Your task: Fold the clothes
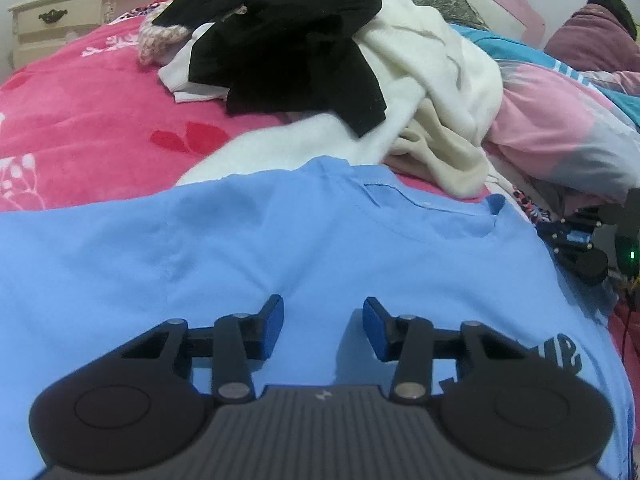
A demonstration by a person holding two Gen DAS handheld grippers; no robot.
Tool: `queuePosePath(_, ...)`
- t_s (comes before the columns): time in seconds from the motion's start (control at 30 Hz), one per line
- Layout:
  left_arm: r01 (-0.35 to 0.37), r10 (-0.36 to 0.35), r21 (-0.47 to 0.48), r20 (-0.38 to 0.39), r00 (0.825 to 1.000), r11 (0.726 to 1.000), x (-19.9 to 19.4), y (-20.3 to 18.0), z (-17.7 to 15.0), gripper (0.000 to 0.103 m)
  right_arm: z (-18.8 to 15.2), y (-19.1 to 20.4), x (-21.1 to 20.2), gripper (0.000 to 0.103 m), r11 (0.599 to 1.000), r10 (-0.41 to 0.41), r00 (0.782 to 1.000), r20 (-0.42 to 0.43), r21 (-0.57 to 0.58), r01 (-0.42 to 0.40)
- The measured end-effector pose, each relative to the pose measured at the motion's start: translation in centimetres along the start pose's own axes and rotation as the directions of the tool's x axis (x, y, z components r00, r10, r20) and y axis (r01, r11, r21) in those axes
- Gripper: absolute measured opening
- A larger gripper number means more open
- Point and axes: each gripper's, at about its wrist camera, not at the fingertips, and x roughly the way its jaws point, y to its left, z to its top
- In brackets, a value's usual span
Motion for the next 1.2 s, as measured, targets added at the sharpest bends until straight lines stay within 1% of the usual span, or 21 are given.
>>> queuePosePath(0.2,-0.02,0.019,0.082,0.009,1.0,0.996,-0.3,-0.7,-0.2,0.045,-0.3,1.3,0.0,0.002,0.996,-0.053,0.999,0.004,-0.071,0.053)
queuePosePath(0.27,-0.026,0.022,0.112,0.038,0.999,0.993,-0.6,-1.4,0.1,0.049,0.0,0.8,-0.7,0.003,0.998,-0.056,0.998,0.005,-0.03,0.056)
queuePosePath(0.33,-0.041,0.034,0.135,0.055,0.998,0.99,-0.6,-1.6,0.6,0.051,0.7,-0.1,-2.5,0.003,0.998,-0.054,0.997,0.058,0.018,0.053)
queuePosePath(0.37,-0.054,0.047,0.142,0.055,0.997,0.988,-0.3,-1.6,0.8,0.052,0.9,-0.2,-3.8,0.004,0.999,-0.04,0.995,0.096,0.034,0.037)
queuePosePath(0.4,-0.067,0.06,0.15,0.055,0.997,0.986,-0.1,-1.6,1.0,0.053,1.1,-0.2,-5.0,0.004,0.999,0.003,0.991,0.132,0.052,-0.01)
queuePosePath(0.43,-0.08,0.073,0.157,0.055,0.996,0.984,0.2,-1.6,1.3,0.053,1.3,-0.2,-5.9,0.004,0.996,0.053,0.985,0.166,0.061,-0.063)
queuePosePath(0.5,-0.108,0.1,0.169,0.054,0.994,0.98,0.8,-1.5,1.7,0.052,1.8,0.9,-6.4,0.003,0.981,0.184,0.963,0.198,0.023,-0.192)
queuePosePath(0.53,-0.132,0.127,0.152,0.043,0.991,0.98,1.4,-0.9,1.6,0.052,2.0,1.8,-5.6,0.003,0.979,0.201,0.964,0.176,-0.015,-0.201)
queuePosePath(0.57,-0.137,0.131,0.133,0.048,0.99,0.982,1.6,-0.4,1.5,0.05,2.1,2.7,-4.6,0.003,0.978,0.209,0.967,0.147,-0.052,-0.203)
queuePosePath(0.6,-0.129,0.123,0.114,0.056,0.991,0.985,1.5,-0.1,1.5,0.05,1.8,3.2,-2.9,0.003,0.982,0.18,0.978,0.104,-0.08,-0.172)
queuePosePath(0.63,-0.128,0.123,0.096,0.06,0.991,0.987,1.2,-0.1,1.6,0.05,1.4,2.9,-2.1,0.004,0.99,0.13,0.987,0.096,-0.065,-0.124)
queuePosePath(0.67,-0.127,0.122,0.08,0.063,0.99,0.989,1.0,-0.1,1.7,0.051,1.2,1.4,-1.6,0.004,0.996,0.085,0.993,0.081,0.019,-0.087)
queuePosePath(0.7,-0.127,0.122,0.078,0.068,0.99,0.989,0.8,-0.1,1.7,0.053,1.1,-0.8,-1.7,0.004,0.986,0.056,0.997,0.049,0.157,-0.063)
queuePosePath(0.73,-0.128,0.123,0.077,0.071,0.99,0.989,0.6,-0.1,1.8,0.053,0.5,-2.9,-2.7,0.004,0.959,0.039,0.998,0.052,0.279,-0.052)
queuePosePath(0.8,-0.139,0.132,0.103,0.073,0.989,0.985,0.3,-0.3,1.9,0.053,-1.4,-6.0,-6.1,0.005,0.895,0.016,0.995,0.098,0.442,-0.058)
queuePosePath(0.9,-0.137,0.13,0.083,0.088,0.988,0.987,-0.2,-0.1,2.1,0.055,-4.7,-7.6,-10.7,0.007,0.811,0.017,0.996,0.09,0.582,-0.066)
queuePosePath(0.97,-0.134,0.128,0.069,0.085,0.988,0.989,-0.3,-0.1,2.1,0.055,-7.5,-7.5,-12.6,0.007,0.767,0.068,0.995,0.072,0.634,-0.099)
queuePosePath(1.07,-0.143,0.138,0.074,0.068,0.988,0.987,0.0,-0.5,2.0,0.055,-10.0,-4.7,-13.1,0.007,0.773,0.185,0.982,0.045,0.611,-0.173)
queuePosePath(1.13,-0.145,0.142,0.073,0.049,0.989,0.987,0.1,-0.8,1.8,0.055,-11.0,-2.8,-12.3,0.007,0.789,0.26,0.966,0.01,0.574,-0.218)
queuePosePath(1.17,-0.149,0.146,0.07,0.042,0.988,0.986,0.2,-0.8,1.7,0.055,-11.4,-1.9,-11.4,0.006,0.806,0.287,0.958,-0.019,0.545,-0.231)
queuePosePath(1.2,-0.158,0.156,0.067,0.038,0.987,0.985,0.3,-0.9,1.6,0.055,-12.0,-1.0,-10.5,0.007,0.839,0.279,0.958,-0.065,0.503,-0.21)
